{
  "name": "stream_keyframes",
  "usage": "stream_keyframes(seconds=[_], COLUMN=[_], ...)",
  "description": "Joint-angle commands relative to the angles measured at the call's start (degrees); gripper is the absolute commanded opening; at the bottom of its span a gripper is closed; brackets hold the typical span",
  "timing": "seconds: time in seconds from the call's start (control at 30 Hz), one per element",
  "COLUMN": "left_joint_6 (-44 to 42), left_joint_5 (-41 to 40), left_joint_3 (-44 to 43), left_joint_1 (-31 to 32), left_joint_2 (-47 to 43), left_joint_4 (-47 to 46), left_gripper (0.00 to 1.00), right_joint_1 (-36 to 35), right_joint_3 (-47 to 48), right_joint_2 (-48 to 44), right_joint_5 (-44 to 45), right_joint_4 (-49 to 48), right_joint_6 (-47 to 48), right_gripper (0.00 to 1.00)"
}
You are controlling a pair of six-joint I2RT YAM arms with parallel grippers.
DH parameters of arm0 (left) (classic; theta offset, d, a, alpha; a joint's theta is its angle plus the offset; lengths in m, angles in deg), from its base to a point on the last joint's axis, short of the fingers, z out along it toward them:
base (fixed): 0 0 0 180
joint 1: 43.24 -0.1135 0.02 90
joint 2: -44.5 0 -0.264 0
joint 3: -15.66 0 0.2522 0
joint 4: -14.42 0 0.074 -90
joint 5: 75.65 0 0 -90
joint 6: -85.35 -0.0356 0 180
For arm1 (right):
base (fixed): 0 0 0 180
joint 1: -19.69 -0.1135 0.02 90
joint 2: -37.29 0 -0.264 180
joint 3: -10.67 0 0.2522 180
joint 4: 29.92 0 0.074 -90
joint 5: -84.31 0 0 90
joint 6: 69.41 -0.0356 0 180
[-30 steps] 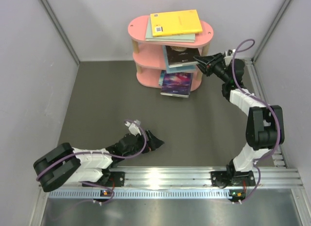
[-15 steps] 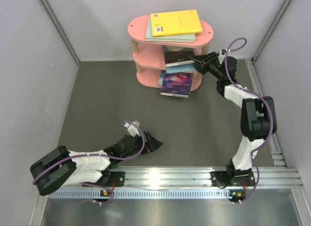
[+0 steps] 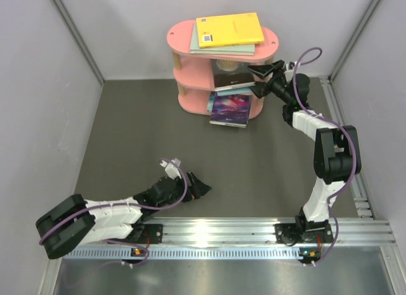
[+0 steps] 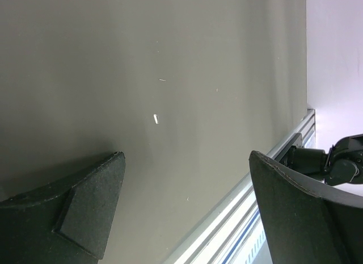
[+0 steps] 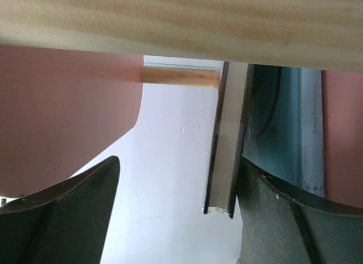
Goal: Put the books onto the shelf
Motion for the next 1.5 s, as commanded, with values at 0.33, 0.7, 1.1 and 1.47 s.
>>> stream_keyframes(seconds=[0.33, 0.7, 1.1, 1.47], left_joint_6=[-0.9, -0.9, -1.0, -1.0], left_joint_5=[-1.0, -1.0, -0.8, -0.8], left_joint_3=[6.9, 6.9, 6.6, 6.5], left_joint_1=[0.1, 0.1, 0.1, 0.1], left_joint_2=[-0.6, -0.5, 0.4, 0.6], left_joint_4=[4.2, 4.1, 4.0, 3.8], left_gripper=[0.97, 0.96, 0.96, 0.96], right_joint_1=[3.5, 4.3, 4.3, 4.4], right_joint_3=[-2.9, 0.0, 2.5, 3.4], right_joint_2=[-8.4, -10.4, -14.4, -13.2], right_joint_5=[-2.3, -5.7, -5.3, -7.7], right_joint_4=[-3.8, 14.3, 34.9, 41.0], right_joint_6=[-0.9, 7.7, 21.8, 26.5], right_gripper=[1.0, 1.0, 1.0, 0.77])
